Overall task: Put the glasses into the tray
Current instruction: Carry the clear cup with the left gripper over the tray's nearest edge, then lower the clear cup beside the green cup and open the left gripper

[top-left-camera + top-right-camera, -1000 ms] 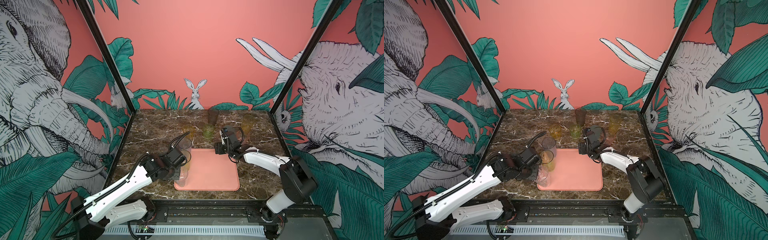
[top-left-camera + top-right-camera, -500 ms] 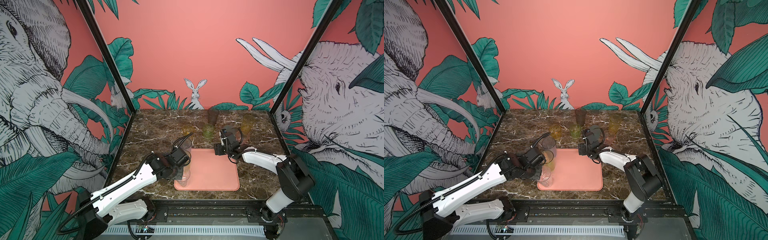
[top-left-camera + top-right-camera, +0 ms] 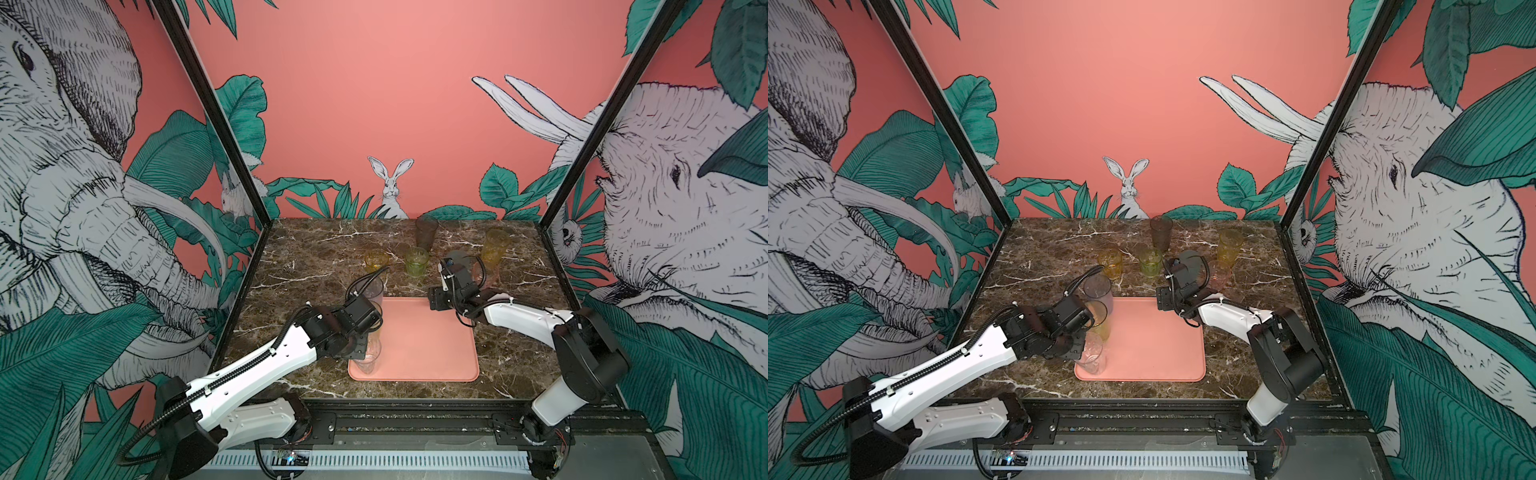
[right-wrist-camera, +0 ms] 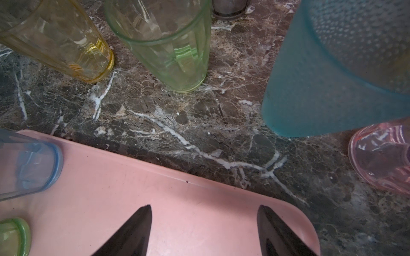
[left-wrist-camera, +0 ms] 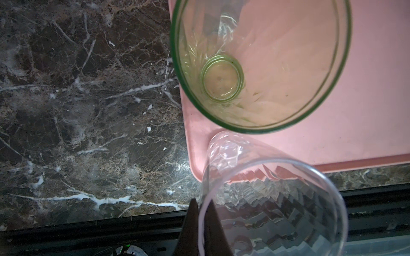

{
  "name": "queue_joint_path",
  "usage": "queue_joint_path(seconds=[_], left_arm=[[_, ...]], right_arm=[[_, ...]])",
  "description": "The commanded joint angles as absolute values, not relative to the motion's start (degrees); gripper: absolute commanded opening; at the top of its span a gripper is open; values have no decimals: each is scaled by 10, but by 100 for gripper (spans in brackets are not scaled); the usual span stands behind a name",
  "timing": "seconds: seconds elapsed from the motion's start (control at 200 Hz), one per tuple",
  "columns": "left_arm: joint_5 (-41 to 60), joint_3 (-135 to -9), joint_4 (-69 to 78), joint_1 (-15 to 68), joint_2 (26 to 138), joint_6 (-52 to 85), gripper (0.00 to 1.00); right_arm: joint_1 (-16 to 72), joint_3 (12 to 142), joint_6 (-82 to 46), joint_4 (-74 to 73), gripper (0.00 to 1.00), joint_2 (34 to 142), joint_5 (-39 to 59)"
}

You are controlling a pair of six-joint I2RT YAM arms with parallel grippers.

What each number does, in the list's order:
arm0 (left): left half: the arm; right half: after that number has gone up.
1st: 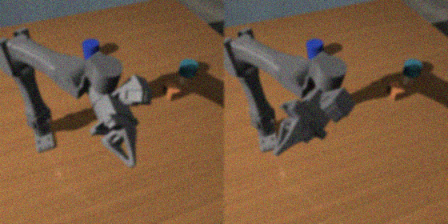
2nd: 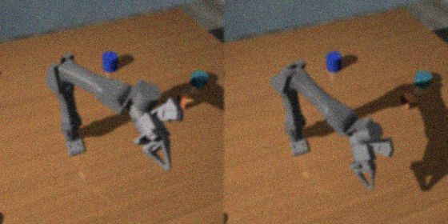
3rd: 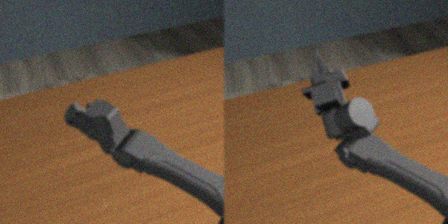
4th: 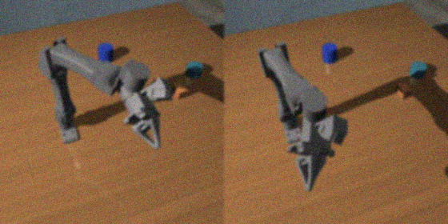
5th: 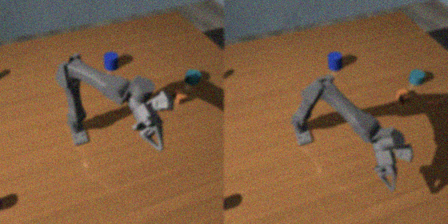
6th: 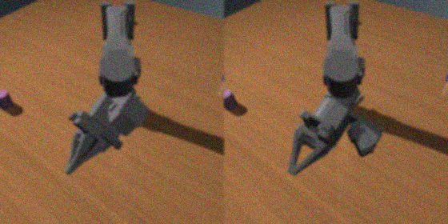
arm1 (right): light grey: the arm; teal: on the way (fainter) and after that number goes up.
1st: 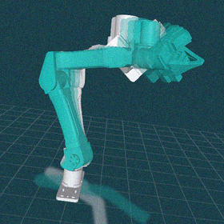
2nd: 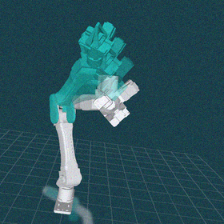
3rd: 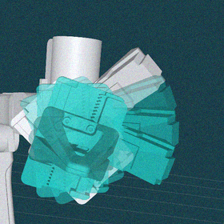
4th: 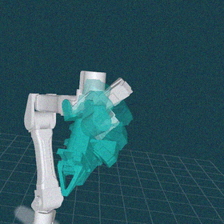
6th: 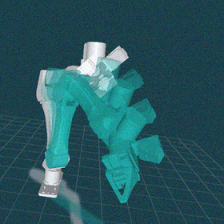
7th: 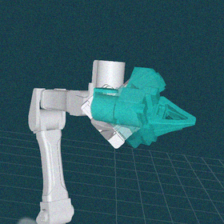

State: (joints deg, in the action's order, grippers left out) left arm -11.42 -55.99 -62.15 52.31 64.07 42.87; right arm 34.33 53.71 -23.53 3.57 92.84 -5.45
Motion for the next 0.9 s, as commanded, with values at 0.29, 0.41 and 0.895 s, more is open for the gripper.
queue_joint_path(seconds=[0.29,0.41,0.895], left_arm=[[-119,-560,-624,525,645,435,10],[-121,-562,-627,525,644,435,13],[-127,-569,-627,525,634,437,29]], right_arm=[[340,553,-230,32,77,933,-57],[340,552,-230,32,77,933,-57],[340,551,-230,33,77,929,-59]])
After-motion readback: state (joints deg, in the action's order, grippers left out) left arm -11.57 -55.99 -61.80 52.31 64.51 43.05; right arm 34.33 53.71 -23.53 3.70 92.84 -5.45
